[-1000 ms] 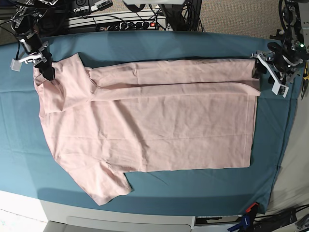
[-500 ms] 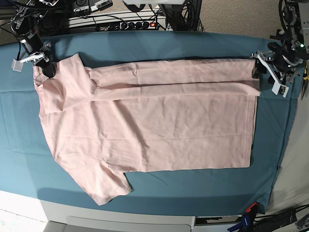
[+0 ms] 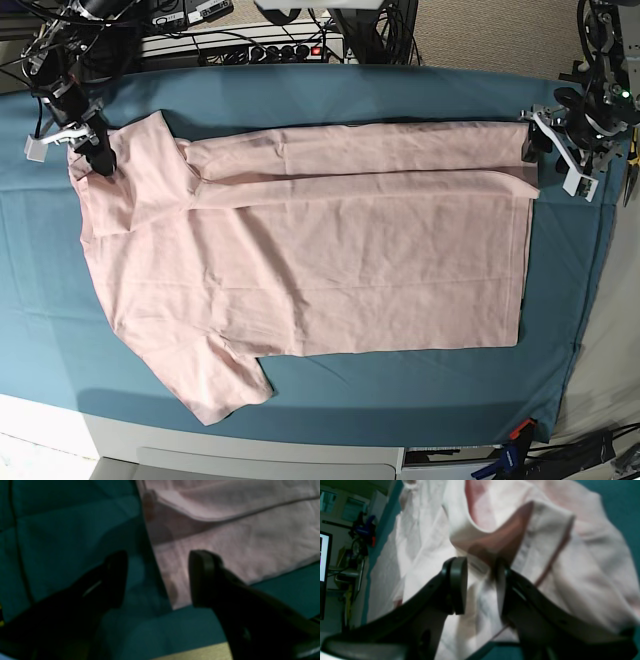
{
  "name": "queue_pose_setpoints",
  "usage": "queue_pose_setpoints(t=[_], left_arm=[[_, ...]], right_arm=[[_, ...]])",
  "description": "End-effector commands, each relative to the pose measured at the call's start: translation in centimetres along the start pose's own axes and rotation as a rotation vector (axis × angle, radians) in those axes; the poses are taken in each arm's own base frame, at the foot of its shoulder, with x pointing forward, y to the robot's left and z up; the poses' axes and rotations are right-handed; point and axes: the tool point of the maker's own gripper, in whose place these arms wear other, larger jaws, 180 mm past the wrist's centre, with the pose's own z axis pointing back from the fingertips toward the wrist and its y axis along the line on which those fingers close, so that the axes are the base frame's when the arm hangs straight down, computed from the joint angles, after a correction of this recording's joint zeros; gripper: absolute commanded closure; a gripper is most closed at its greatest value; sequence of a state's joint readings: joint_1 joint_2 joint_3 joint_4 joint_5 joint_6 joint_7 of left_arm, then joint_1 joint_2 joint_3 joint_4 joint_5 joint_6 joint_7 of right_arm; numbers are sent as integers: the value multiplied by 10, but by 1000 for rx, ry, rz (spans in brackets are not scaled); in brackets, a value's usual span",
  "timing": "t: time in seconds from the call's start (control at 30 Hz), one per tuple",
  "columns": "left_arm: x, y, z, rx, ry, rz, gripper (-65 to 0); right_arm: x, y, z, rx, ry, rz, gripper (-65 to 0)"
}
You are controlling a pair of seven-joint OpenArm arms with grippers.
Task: Fold the T-shirt properly
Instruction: 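Raise the right gripper and reposition it over the collar corner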
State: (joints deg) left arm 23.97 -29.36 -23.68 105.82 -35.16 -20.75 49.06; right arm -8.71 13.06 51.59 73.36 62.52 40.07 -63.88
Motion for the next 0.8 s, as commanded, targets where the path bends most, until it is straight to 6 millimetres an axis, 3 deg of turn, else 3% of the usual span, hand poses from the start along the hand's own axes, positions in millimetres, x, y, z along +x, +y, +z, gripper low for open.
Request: queue_pose_setpoints(t=[0.0, 0.13, 0.27, 0.43, 0.57, 0.67, 0.77], left_arm=[[10, 3, 4, 6, -31, -15, -384], [10, 3, 4, 6, -31, -15, -384], [10, 3, 4, 6, -30, -15, -384], [7, 3, 4, 5, -22, -14, -384], [7, 3, 4, 5, -19, -13, -384], [6, 2, 4, 3, -19, -11, -384], [6, 2, 4, 2, -20, -8, -384]], right_arm=[[17, 2, 3, 6, -32, 25, -202], [25, 4, 6, 4, -37, 51, -203], [39, 18, 9, 16, -59, 120, -300], [61, 43, 17, -7, -69, 288, -306], [75, 50, 25, -107, -64, 450, -306], [84, 39, 32, -230, -53, 554, -306], [91, 16, 40, -374, -46, 576, -306]])
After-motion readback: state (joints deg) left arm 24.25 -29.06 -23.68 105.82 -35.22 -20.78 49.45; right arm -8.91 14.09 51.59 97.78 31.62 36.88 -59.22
